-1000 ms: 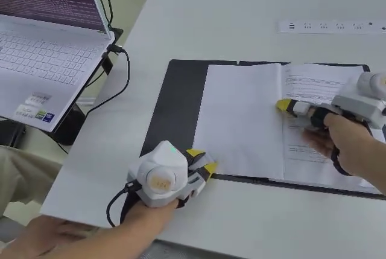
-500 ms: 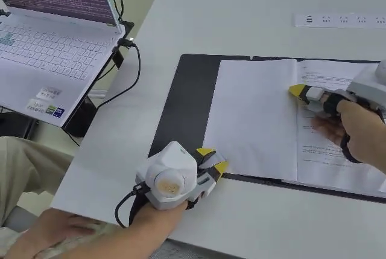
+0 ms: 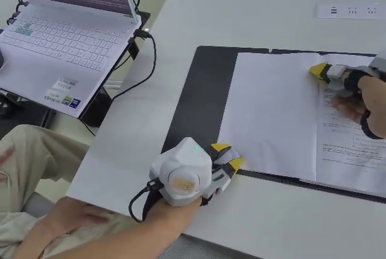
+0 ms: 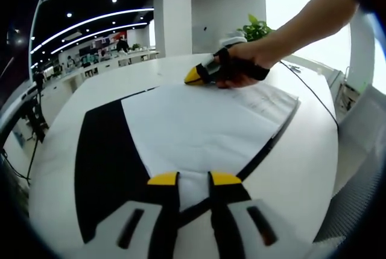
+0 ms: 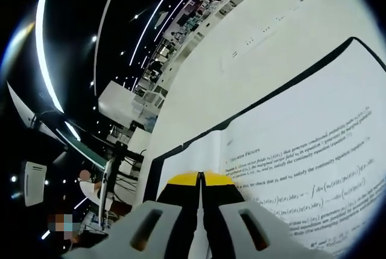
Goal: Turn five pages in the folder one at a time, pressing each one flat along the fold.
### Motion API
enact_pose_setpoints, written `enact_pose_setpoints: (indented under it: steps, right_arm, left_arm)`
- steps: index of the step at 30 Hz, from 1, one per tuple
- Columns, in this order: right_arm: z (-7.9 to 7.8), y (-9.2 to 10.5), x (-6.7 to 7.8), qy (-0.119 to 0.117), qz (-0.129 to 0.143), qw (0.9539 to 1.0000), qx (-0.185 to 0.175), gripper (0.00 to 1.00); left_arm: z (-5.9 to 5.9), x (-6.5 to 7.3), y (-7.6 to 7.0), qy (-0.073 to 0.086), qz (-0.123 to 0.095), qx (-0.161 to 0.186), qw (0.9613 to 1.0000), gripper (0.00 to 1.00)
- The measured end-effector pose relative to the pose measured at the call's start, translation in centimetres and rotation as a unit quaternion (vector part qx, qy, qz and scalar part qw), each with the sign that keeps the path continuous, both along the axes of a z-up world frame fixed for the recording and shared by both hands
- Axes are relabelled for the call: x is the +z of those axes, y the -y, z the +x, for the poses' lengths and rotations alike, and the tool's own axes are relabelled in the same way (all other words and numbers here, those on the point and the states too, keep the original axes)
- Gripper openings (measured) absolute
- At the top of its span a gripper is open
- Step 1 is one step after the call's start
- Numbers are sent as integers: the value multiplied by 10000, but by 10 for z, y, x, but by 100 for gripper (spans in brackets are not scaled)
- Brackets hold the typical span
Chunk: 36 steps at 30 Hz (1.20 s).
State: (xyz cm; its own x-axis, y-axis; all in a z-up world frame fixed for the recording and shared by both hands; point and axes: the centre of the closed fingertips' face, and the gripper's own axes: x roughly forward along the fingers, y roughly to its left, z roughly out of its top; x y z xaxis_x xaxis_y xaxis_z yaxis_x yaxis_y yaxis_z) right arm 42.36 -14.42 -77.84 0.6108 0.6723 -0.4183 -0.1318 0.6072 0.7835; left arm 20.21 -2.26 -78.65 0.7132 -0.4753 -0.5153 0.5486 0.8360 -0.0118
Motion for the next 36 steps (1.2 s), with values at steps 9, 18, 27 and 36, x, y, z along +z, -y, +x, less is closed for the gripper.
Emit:
enact_pose_setpoints:
  steps: [9, 18, 27, 36]
  right_arm:
    - [26, 3, 1, -17, 71, 9996, -271, 0]
    - [43, 3, 4, -63, 168, 9987, -468, 0]
    - [31, 2, 5, -68, 176, 9995, -255, 0]
    - [14, 3, 2, -173, 305, 9993, -128, 0]
  left_arm:
    - [0, 0, -1, 24, -42, 53, 10000, 17]
    - [0, 0, -1, 32, -47, 44, 10000, 17]
    - [1, 0, -1, 39, -55, 43, 10000, 17]
    - [1, 0, -1, 36, -24, 17, 10000, 17]
